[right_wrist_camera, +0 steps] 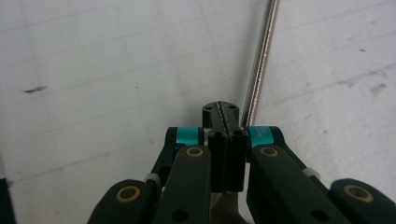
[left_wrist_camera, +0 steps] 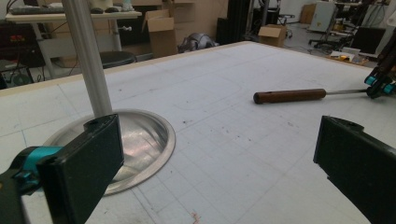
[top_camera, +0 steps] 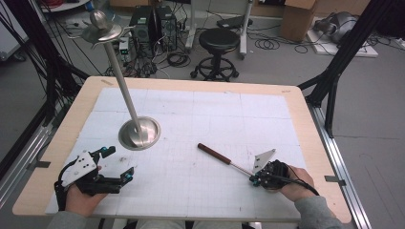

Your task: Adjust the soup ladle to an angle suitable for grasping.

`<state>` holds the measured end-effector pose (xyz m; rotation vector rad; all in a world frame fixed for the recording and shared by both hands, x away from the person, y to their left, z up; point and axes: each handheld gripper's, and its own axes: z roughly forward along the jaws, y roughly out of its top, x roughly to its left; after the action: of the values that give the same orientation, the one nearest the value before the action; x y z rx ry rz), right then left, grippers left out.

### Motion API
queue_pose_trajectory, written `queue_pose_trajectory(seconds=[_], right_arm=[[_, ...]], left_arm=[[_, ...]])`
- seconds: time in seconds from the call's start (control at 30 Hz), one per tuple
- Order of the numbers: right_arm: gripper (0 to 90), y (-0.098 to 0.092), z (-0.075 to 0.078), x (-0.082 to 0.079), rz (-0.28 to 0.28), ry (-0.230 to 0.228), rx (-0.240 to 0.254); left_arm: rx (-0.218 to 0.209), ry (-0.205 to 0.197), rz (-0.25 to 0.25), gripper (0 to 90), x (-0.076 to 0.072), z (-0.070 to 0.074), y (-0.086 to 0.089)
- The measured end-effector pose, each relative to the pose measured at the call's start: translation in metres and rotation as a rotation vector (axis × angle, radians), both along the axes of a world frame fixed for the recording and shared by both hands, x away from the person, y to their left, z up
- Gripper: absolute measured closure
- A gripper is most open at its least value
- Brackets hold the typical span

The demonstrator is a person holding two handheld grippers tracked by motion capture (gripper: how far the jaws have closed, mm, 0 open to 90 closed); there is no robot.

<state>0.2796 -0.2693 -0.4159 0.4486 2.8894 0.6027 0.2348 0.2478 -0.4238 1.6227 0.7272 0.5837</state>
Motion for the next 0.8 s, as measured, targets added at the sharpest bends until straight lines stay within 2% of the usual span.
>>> queue_pose_trajectory(seconds=[0.43,0.53,0.7,0.8], right_arm=[[90.0,-0.007,-0.002,0.006,-0.034,-0.045,0.000],[90.0,-0.007,-0.002,0.006,-0.039,-0.044,0.002],[90.0,-0.012,-0.001,0.007,-0.048,-0.028,0.048],[90.0,-0.017,0.006,0.006,-0.056,-0.040,0.111]], left_arm=[[-0.002,0.002,0.005,2.0,-0.001,0.000,0.001],[-0.001,0.002,0.006,2.0,-0.001,0.000,0.001],[-0.002,0.003,0.013,2.0,-0.001,-0.001,0.002],[0.000,0.005,0.009,2.0,-0.001,-0.001,0.002]])
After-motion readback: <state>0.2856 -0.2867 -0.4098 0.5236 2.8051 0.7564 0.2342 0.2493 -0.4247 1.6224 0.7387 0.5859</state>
